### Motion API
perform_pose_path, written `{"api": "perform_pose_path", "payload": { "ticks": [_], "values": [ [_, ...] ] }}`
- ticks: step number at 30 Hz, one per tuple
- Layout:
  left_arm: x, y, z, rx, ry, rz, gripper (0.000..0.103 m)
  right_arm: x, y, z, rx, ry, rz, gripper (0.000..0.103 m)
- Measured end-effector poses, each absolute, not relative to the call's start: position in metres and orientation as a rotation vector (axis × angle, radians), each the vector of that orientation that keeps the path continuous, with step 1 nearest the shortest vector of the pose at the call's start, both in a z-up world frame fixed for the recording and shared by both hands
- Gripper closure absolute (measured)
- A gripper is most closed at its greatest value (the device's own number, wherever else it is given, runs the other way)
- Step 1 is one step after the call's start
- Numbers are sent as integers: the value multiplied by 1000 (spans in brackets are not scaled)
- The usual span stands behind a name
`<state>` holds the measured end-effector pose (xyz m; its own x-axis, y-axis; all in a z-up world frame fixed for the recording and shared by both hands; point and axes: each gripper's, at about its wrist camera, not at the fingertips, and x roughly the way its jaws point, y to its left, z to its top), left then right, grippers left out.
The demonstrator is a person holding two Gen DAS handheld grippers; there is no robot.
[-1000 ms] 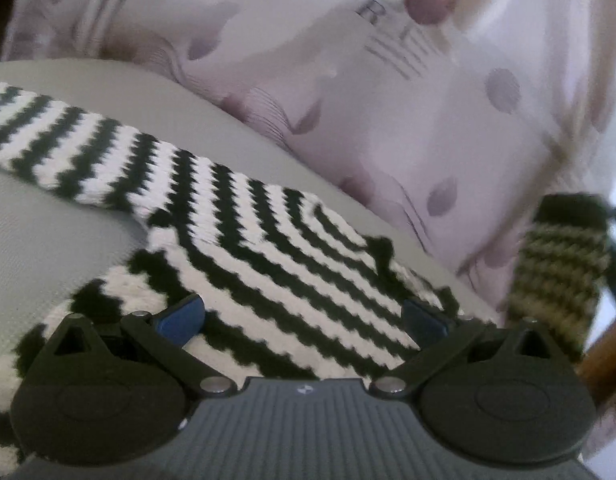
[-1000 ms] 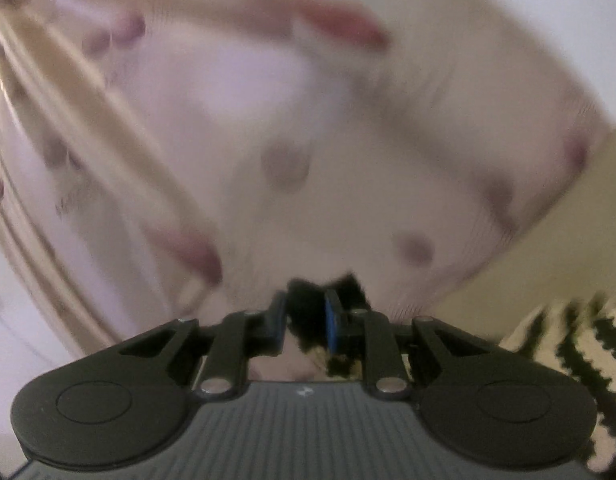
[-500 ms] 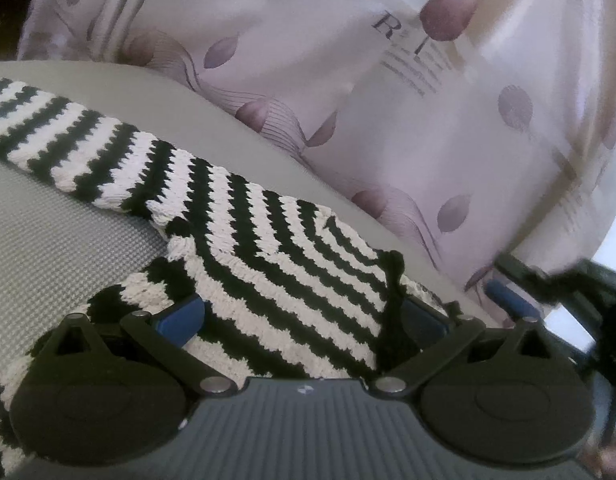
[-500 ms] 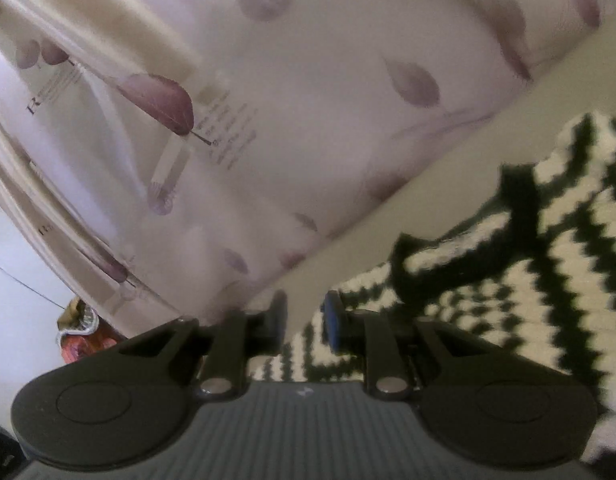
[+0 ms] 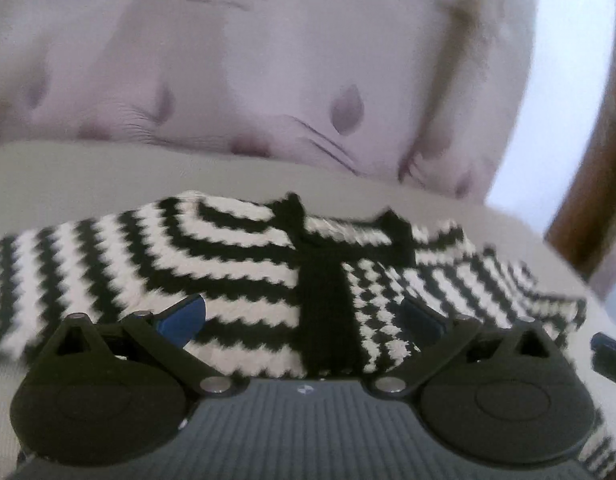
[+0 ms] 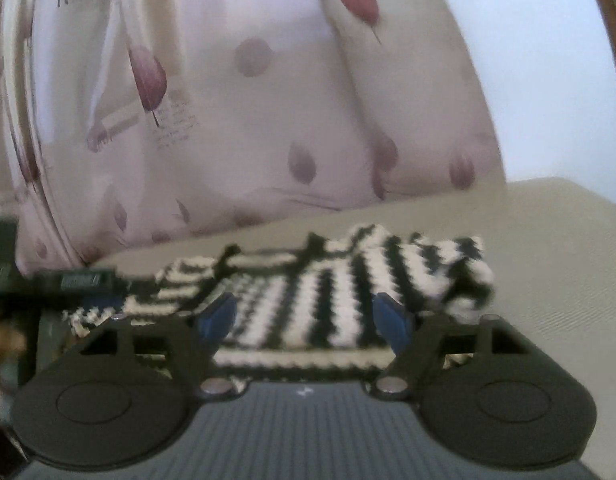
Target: Fold small clothes
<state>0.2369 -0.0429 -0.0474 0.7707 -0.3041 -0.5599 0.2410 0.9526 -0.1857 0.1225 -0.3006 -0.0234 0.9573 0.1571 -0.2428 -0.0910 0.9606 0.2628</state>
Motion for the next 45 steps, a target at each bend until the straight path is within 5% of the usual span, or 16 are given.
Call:
{"api": "perform_pose_path", "payload": {
  "ticks": [5,6,7,8,10,16,20,26,29,33,36,45],
  "values": [
    [272,-74,-68,-1,760,-359,12,116,-319,-35,341,241,152,27],
    [271,-75,-70,-17,741,-373,23,116,-322,-36,353,238,160,27],
    [267,-73,-69,-20,711,-394,57,115,-324,-38,361,238,166,27],
    [266,-75,-68,-4,706,-391,77,115,-324,-38,366,237,170,27],
    [263,-73,-61,-15,686,-363,85,114,-326,-39,380,223,168,26],
    [242,-48,-20,-36,533,-246,86,111,-337,-41,446,192,179,24],
    [248,-34,-29,-28,589,-215,86,111,-338,-42,460,196,177,23],
    [258,-33,-67,-15,651,-146,83,114,-332,-41,433,208,175,23],
    [253,-34,-69,14,611,-130,74,112,-334,-41,445,194,187,23],
    [227,-18,-49,-50,493,-119,2,115,-335,-42,454,210,178,16],
    [198,-1,-32,-94,372,-76,0,114,-334,-42,454,209,167,11],
    [119,141,-18,-276,421,179,0,125,-324,-40,393,275,169,11]
  ]
}}
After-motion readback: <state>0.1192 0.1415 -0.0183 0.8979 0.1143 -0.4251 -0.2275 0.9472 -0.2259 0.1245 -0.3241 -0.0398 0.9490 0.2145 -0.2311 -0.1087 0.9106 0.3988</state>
